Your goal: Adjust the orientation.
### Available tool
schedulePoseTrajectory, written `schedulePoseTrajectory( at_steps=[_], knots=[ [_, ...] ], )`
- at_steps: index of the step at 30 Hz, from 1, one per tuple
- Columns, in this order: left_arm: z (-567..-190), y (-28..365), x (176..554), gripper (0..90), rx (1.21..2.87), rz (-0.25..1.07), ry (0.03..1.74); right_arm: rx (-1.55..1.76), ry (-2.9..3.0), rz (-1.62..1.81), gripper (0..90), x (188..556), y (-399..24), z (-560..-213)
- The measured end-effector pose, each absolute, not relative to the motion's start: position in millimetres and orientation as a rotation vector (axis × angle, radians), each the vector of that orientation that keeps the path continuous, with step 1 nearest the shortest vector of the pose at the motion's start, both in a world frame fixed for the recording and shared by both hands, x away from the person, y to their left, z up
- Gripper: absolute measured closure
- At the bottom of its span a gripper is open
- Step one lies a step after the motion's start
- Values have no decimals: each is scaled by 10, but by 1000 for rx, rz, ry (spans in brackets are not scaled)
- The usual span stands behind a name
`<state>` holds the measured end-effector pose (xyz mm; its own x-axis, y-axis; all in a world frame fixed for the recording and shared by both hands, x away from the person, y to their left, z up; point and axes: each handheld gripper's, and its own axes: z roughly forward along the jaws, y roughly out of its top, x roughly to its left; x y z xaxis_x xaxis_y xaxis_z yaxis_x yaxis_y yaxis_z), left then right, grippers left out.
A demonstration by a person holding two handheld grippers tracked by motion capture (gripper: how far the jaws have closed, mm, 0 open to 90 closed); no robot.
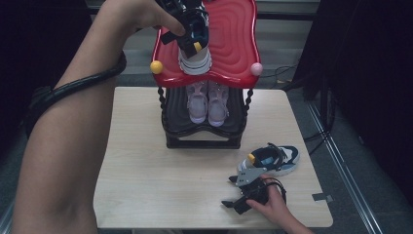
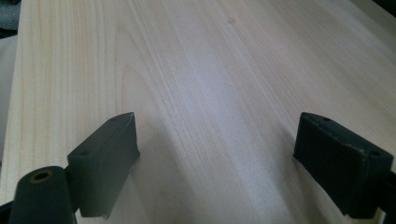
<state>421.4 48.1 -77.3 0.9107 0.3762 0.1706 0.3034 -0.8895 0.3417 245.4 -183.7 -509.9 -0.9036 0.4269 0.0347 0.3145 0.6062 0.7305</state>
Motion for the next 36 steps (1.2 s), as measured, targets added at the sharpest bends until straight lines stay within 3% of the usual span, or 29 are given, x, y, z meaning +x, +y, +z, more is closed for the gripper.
schedulePoseTrajectory(
  at_steps=[16, 36],
  knots=[
    [-757, 832, 4089, 322, 2748, 306, 592, 623, 2685, 1179, 130, 2454, -1837, -5099],
    [-1036, 1407, 3931, 306, 2722, 254, 695, 623, 2685, 1179, 130, 2454, -1836, -5099]
  ],
)
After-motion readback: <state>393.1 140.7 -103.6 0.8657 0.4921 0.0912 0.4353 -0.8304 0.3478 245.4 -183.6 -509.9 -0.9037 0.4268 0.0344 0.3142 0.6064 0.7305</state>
